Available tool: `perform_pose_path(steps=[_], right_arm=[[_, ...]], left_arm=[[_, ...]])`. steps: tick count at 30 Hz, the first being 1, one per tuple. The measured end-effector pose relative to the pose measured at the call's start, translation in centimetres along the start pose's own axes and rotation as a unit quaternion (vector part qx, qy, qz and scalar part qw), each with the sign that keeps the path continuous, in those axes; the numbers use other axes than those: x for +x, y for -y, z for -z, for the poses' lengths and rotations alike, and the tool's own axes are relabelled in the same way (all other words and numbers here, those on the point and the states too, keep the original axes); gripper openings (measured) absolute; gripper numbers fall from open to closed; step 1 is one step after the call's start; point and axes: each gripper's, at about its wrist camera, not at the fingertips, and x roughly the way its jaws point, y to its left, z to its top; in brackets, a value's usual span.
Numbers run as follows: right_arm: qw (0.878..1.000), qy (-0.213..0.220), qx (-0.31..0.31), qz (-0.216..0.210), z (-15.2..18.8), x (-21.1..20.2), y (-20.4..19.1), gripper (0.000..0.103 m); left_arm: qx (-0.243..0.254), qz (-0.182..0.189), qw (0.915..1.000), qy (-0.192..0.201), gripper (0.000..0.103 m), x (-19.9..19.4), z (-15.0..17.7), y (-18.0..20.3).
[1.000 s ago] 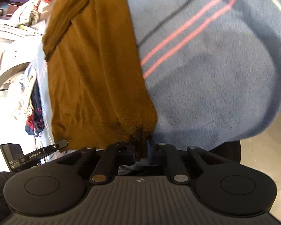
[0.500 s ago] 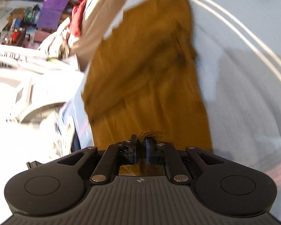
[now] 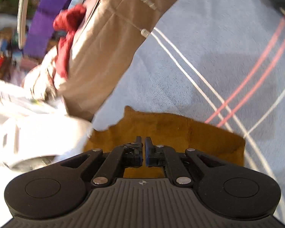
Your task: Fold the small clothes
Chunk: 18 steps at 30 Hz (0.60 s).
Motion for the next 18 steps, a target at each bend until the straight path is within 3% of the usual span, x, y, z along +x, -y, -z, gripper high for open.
perform_pose_path(steps=[2,3,4,5,9,11,12,13,18], right_arm=[[0.999,0.000,-0.036,-0.012,0.6,-0.8,-0.3,0.036],[0.998,-0.006,-0.056,-0.022,0.7,-1.0,-0.2,0.043],[0.996,-0.015,-0.081,-0.029,1.0,-1.2,-0.3,0.058],[0.993,-0.026,-0.110,-0.031,1.3,-1.2,-0.5,0.067],[0.978,-0.071,-0.196,-0.015,2.4,0.5,-1.1,0.067],[0.971,-0.082,-0.227,-0.003,2.8,1.4,-1.4,0.067],[0.967,-0.083,-0.239,0.003,2.9,1.8,-1.4,0.067],[0.966,-0.082,-0.246,0.007,3.1,1.9,-1.3,0.067],[0.969,-0.084,-0.233,0.001,2.6,2.4,-1.6,0.067]], left_arm=[[0.036,-0.011,0.9993,0.000,0.040,-1.1,1.6,-0.1],[0.055,-0.023,0.9982,-0.001,0.069,-1.5,2.5,-0.1],[0.076,-0.031,0.9967,-0.005,0.087,-2.0,3.6,0.0],[0.095,-0.033,0.9949,-0.013,0.089,-2.3,4.6,-0.1],[0.152,-0.053,0.9867,-0.022,0.084,-2.9,7.8,-1.2],[0.171,-0.050,0.9837,-0.026,0.065,-2.5,8.5,-1.3],[0.174,-0.046,0.9830,-0.036,0.050,-2.2,8.6,-1.2],[0.176,-0.043,0.9823,-0.046,0.043,-1.9,8.7,-1.1],[0.183,-0.050,0.9802,-0.057,0.033,-0.3,8.8,-0.5]])
